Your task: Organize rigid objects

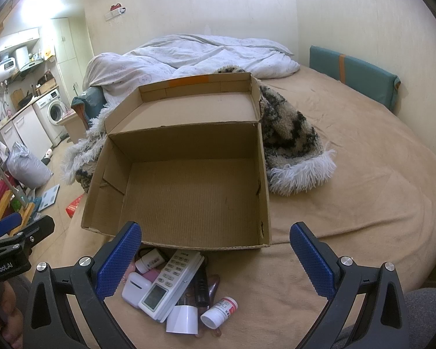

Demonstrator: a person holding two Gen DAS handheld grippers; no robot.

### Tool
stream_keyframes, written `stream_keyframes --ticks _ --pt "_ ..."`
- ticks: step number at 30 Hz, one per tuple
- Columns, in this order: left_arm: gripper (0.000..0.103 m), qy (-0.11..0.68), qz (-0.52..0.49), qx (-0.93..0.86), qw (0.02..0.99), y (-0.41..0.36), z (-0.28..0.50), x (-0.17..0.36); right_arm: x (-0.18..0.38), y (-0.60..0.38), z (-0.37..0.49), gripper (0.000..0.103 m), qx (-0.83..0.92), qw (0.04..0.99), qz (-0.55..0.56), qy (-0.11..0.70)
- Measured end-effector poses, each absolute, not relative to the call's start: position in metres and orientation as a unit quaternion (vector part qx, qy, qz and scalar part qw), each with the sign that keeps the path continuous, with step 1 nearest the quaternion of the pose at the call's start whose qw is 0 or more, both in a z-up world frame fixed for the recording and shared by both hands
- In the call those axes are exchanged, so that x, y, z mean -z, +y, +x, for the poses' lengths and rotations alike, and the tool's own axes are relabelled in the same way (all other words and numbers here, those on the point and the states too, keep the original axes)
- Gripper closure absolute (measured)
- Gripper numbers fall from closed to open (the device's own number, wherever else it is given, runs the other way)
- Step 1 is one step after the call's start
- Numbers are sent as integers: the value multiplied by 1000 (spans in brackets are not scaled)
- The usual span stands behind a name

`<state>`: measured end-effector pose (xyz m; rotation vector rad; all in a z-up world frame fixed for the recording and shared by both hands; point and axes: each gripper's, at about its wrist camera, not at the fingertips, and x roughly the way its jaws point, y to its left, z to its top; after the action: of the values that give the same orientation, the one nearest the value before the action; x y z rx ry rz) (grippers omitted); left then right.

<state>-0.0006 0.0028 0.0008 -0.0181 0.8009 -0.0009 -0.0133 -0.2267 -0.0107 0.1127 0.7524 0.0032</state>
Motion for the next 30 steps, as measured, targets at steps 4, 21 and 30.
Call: stream_keyframes --ticks 4,21,30 --pt "0 390 -9 0 921 3 -1 -1 11 -226 -14 0 -2 928 55 368" --pt "0 412 -14 -8 911 12 6 6 20 -230 -13 0 -9 917 77 391" --pt "0 446 -22 -13 894 18 17 20 26 -234 -7 0 -16 907 90 412"
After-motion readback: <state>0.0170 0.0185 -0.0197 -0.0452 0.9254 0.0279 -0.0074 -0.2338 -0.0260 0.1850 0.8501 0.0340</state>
